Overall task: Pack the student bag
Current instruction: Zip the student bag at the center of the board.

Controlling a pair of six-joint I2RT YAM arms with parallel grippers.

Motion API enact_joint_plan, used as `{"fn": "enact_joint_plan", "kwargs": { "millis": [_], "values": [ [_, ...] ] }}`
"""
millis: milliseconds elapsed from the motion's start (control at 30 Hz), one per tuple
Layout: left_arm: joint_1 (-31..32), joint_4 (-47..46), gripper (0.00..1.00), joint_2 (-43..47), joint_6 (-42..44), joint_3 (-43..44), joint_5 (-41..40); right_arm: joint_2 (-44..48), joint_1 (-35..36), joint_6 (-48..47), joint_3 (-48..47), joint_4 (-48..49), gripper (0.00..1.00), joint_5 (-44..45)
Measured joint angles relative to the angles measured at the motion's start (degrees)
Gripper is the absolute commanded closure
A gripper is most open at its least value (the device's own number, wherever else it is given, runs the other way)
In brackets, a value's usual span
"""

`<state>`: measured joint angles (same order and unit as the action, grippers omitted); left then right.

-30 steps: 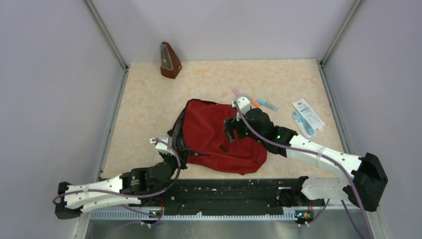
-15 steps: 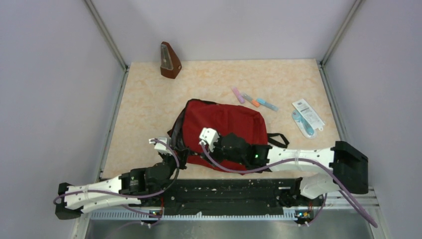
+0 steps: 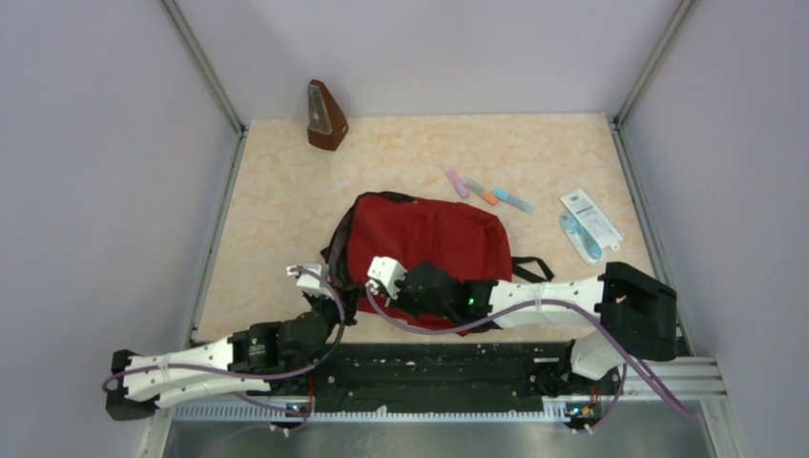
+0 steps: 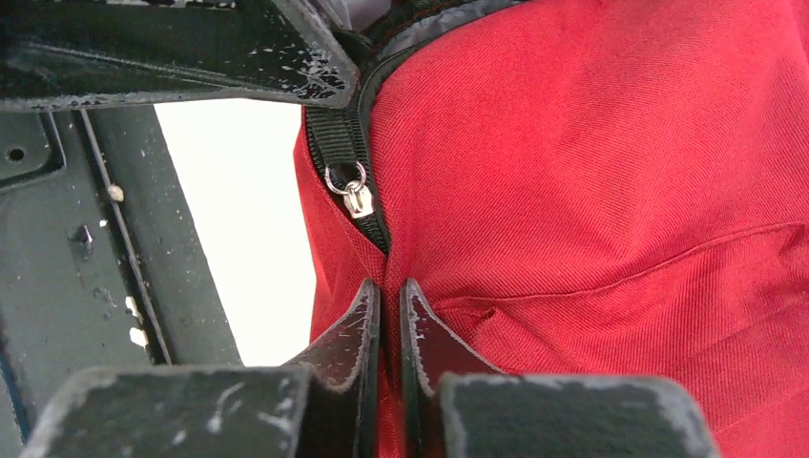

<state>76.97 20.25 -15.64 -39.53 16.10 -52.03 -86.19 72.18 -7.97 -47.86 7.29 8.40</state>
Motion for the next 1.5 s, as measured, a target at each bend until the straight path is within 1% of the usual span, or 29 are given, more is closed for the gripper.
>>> {"fn": "enact_joint_plan", "kwargs": {
  "millis": [200, 367, 467, 600, 700, 800, 1100, 1233, 1500],
  "values": [
    [-0.15, -0.15, 1.0, -1.55, 0.11, 0.5, -0.81, 0.72, 0.31, 0.63, 0.24, -0.2, 1.0, 2.05],
    [-1.31, -3.19, 1.0, -6.99, 0.74, 1.55, -0.61, 5.2, 0.52, 1.64, 1.95, -1.64, 1.0, 4.02],
    [-3.5, -6.1, 1.0, -10.45, 1.84, 2.23, 1.46, 7.54, 0.52, 2.29, 3.19, -2.93, 1.0, 4.96],
    [-12.61, -10.21, 1.0, -14.01, 3.8, 2.97, 9.2, 9.97, 0.57, 3.34, 4.76, -4.57, 1.0, 6.38],
    [-18.03, -11.78, 1.0, -15.02, 5.25, 3.82, 13.29, 10.95, 0.55, 4.15, 5.25, -5.49, 1.0, 7.69],
    [-22.27, -12.09, 1.0, -14.99, 6.32, 5.29, 16.7, 11.61, 0.57, 5.25, 5.6, -6.23, 1.0, 9.16],
    [-34.86, -10.51, 1.0, -13.0, 7.98, 6.14, 22.08, 16.28, 0.57, 9.35, 8.04, -9.01, 1.0, 12.83],
    [-39.54, -10.93, 1.0, -13.66, 7.98, 6.01, 27.71, 18.99, 0.57, 10.75, 8.87, -9.9, 1.0, 13.03],
    [-51.08, -18.73, 1.0, -23.54, 8.68, 6.01, 40.79, 24.35, 0.57, 13.14, 11.15, -11.76, 1.0, 13.6]
  ]
}}
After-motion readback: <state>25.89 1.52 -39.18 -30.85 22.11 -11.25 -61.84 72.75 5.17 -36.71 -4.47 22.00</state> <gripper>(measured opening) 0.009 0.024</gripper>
